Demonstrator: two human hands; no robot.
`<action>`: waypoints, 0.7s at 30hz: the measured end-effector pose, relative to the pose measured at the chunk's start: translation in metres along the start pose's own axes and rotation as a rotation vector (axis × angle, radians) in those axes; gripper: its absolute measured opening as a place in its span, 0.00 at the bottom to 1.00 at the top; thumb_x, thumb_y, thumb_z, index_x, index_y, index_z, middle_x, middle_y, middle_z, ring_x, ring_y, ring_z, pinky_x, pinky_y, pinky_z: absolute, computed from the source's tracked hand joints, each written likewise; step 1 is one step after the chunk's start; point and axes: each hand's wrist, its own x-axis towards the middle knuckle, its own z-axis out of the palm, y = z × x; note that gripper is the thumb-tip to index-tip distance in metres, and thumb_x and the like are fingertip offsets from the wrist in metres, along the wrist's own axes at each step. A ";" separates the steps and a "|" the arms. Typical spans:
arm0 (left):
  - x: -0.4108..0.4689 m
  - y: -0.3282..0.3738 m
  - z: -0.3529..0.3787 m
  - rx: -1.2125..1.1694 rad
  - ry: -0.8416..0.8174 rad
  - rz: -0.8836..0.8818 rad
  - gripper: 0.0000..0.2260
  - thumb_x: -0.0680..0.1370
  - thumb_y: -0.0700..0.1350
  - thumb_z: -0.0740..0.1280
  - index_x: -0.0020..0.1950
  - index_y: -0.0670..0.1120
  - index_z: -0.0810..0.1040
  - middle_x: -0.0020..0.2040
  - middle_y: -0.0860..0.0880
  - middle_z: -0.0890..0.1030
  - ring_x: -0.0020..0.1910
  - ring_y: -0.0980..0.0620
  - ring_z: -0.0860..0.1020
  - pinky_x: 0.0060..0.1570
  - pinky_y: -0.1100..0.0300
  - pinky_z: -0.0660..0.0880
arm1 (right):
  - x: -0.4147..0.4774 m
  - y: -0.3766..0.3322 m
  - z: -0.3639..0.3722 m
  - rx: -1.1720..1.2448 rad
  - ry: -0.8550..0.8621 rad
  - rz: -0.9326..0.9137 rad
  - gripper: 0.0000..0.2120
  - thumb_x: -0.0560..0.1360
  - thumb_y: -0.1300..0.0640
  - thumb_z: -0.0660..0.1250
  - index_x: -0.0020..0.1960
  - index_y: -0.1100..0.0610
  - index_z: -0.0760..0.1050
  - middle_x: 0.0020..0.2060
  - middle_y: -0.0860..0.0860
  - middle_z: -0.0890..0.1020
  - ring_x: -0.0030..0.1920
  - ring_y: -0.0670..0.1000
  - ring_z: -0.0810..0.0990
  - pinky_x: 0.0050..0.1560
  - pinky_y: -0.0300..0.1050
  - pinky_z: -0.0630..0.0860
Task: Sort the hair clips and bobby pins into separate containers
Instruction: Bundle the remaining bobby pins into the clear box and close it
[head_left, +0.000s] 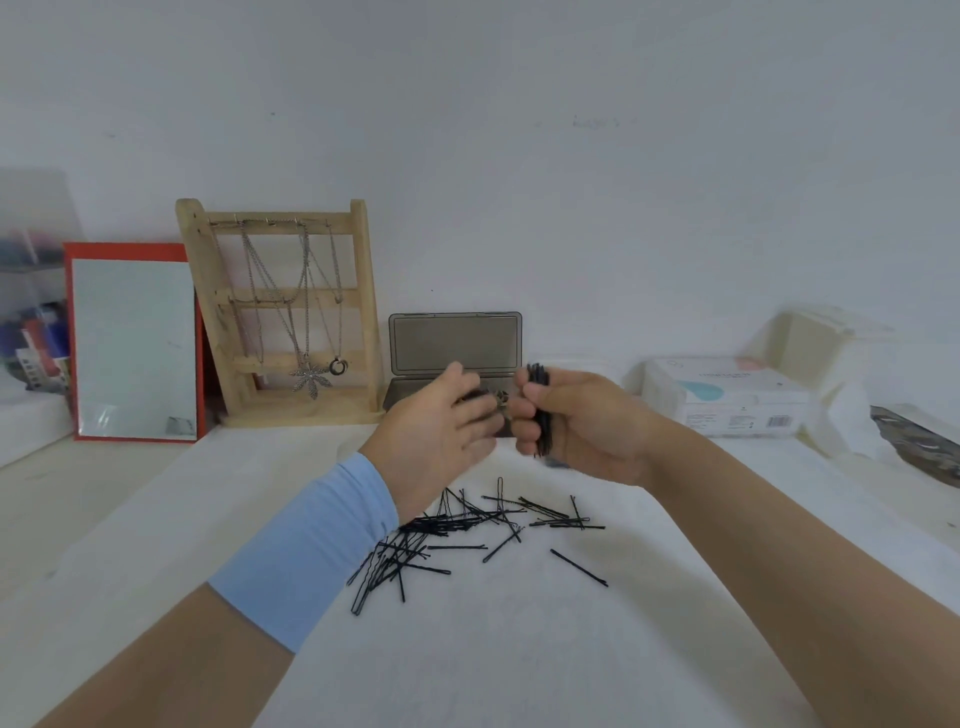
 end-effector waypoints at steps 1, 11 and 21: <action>-0.002 -0.001 0.001 -0.121 -0.034 -0.070 0.28 0.82 0.58 0.56 0.74 0.40 0.65 0.70 0.36 0.73 0.67 0.39 0.74 0.65 0.45 0.71 | 0.002 -0.001 -0.001 0.034 0.053 -0.070 0.09 0.83 0.66 0.53 0.48 0.57 0.68 0.34 0.52 0.71 0.33 0.51 0.69 0.37 0.45 0.70; -0.006 0.001 0.019 -0.747 -0.247 -0.158 0.35 0.83 0.54 0.56 0.70 0.21 0.56 0.66 0.21 0.67 0.69 0.25 0.65 0.65 0.35 0.64 | 0.004 -0.004 -0.009 -0.335 0.203 -0.262 0.10 0.83 0.67 0.52 0.50 0.55 0.68 0.35 0.50 0.74 0.36 0.52 0.73 0.41 0.46 0.68; 0.045 0.020 0.039 0.411 0.046 0.060 0.08 0.84 0.47 0.58 0.54 0.47 0.75 0.54 0.45 0.80 0.52 0.50 0.78 0.55 0.59 0.74 | 0.009 -0.046 -0.073 -1.223 0.361 0.024 0.13 0.81 0.66 0.52 0.53 0.55 0.73 0.39 0.49 0.73 0.38 0.50 0.70 0.35 0.39 0.65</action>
